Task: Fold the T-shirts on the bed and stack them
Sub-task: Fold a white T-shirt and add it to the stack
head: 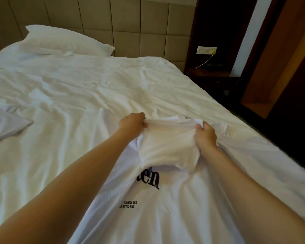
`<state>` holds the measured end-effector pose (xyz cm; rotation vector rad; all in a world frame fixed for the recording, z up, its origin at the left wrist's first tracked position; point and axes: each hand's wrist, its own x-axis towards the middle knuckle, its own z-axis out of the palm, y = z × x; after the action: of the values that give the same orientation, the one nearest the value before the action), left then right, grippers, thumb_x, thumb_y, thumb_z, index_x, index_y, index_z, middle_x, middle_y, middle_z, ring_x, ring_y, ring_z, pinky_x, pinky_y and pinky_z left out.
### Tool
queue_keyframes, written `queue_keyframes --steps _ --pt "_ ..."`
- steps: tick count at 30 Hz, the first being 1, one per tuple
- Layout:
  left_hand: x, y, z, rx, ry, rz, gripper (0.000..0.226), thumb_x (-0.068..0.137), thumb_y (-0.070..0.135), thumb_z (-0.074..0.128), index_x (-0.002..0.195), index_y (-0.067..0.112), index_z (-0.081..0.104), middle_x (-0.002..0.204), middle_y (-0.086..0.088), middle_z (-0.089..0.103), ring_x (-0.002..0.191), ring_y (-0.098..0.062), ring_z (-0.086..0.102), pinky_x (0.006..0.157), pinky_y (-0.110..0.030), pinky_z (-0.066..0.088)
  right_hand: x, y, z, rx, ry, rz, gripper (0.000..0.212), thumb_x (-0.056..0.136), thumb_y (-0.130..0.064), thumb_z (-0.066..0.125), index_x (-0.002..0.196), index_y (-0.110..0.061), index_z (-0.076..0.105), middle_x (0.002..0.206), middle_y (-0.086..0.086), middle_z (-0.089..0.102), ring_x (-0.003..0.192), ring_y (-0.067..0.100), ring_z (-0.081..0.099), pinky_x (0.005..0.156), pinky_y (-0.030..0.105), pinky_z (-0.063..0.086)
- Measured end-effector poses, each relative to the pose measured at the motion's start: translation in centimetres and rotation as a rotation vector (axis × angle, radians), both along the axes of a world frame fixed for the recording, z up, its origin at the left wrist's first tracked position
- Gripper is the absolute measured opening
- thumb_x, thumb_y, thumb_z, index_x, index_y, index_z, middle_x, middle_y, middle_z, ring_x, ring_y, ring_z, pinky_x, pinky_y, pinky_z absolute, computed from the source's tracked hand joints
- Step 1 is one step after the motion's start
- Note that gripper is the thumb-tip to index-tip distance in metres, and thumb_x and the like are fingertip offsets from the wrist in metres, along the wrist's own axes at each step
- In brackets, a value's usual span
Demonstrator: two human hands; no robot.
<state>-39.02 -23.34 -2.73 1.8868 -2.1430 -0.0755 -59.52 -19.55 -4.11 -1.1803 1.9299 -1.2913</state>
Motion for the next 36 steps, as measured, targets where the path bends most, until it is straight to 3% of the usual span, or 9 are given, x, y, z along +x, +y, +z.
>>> queue_keyframes --steps 7,10,11,13,17,22,27,32,36 --pt "-5.6 -2.3 0.0 0.097 0.438 0.009 0.023 0.096 0.022 0.044 0.106 0.003 0.053 0.1 -0.017 0.063 0.092 -0.035 0.063 0.084 -0.035 0.049 -6.1 -3.5 2.3 -0.012 0.227 0.003 0.038 0.1 -0.021 0.044 0.134 -0.004 0.05 0.142 0.015 0.045 0.128 0.032 0.044 0.096 0.029 0.036" --pt "-8.0 -3.3 -0.3 0.043 0.487 0.014 0.026 0.096 0.02 0.046 0.112 0.001 0.053 0.114 -0.017 0.06 0.107 -0.033 0.055 0.084 -0.032 0.04 -8.5 -5.0 2.3 0.002 0.279 0.001 0.021 0.099 -0.019 0.046 0.097 -0.009 0.063 0.117 0.013 0.054 0.114 0.034 0.05 0.083 0.028 0.037" --pt "-8.8 -3.6 -0.4 0.026 0.504 0.012 0.026 0.096 0.019 0.046 0.113 0.001 0.053 0.117 -0.016 0.058 0.11 -0.032 0.053 0.082 -0.031 0.038 -9.2 -5.6 2.1 0.008 0.302 -0.013 0.025 0.099 -0.018 0.046 0.075 -0.02 0.054 0.096 0.007 0.052 0.103 0.033 0.051 0.078 0.027 0.034" --pt "-10.1 -4.3 -0.6 -0.004 0.516 0.012 0.026 0.096 0.019 0.046 0.114 0.001 0.053 0.119 -0.014 0.056 0.11 -0.03 0.052 0.077 -0.028 0.035 -10.4 -6.5 1.7 0.032 0.353 -0.044 0.042 0.098 -0.018 0.047 0.062 -0.028 0.028 0.072 -0.004 0.033 0.087 0.025 0.042 0.073 0.026 0.031" --pt "-12.3 -5.9 -1.2 -0.047 0.565 0.009 0.025 0.096 0.017 0.046 0.113 0.0 0.053 0.117 -0.015 0.055 0.106 -0.03 0.053 0.076 -0.029 0.037 -12.1 -8.1 1.0 0.035 0.464 -0.102 0.042 0.097 -0.016 0.048 0.06 -0.023 0.03 0.077 0.003 0.04 0.075 0.023 0.043 0.064 0.028 0.033" --pt "-13.8 -6.2 -3.0 0.046 0.567 -0.083 0.042 0.093 0.02 0.055 0.131 0.007 0.041 0.132 -0.015 0.039 0.111 -0.032 0.05 0.08 -0.027 0.037 -13.1 -8.9 -0.8 0.077 0.574 -0.133 0.021 0.097 -0.018 0.05 0.09 0.0 0.058 0.103 0.023 0.055 0.094 0.036 0.055 0.078 0.039 0.046" --pt "-11.8 -5.3 -3.2 -0.007 0.617 -0.138 0.064 0.091 0.021 0.06 0.144 0.013 0.026 0.148 -0.015 0.022 0.125 -0.03 0.043 0.102 -0.03 0.033 -12.1 -7.7 -0.1 0.51 0.293 0.063 0.066 0.092 -0.045 0.055 0.137 0.001 0.04 0.138 0.022 0.045 0.123 0.037 0.047 0.096 0.041 0.041" --pt "-5.2 -5.3 -2.9 -0.19 0.457 0.215 0.072 0.087 0.03 0.063 0.143 0.007 0.025 0.142 -0.021 0.029 0.128 -0.039 0.035 0.105 -0.039 0.028 -11.4 -6.9 1.3 0.66 0.175 0.169 0.072 0.09 -0.028 0.063 0.146 0.0 0.025 0.153 0.017 0.023 0.137 0.033 0.03 0.108 0.042 0.031" --pt "0.4 -4.7 -2.9 -0.095 0.504 0.522 0.093 0.081 0.042 0.068 0.145 0.001 0.014 0.142 -0.022 0.029 0.133 -0.038 0.03 0.107 -0.041 0.027 -10.8 -7.4 0.5 0.686 0.491 0.005 0.067 0.09 -0.021 0.061 0.144 -0.001 0.027 0.141 0.023 0.034 0.124 0.039 0.041 0.092 0.044 0.044"
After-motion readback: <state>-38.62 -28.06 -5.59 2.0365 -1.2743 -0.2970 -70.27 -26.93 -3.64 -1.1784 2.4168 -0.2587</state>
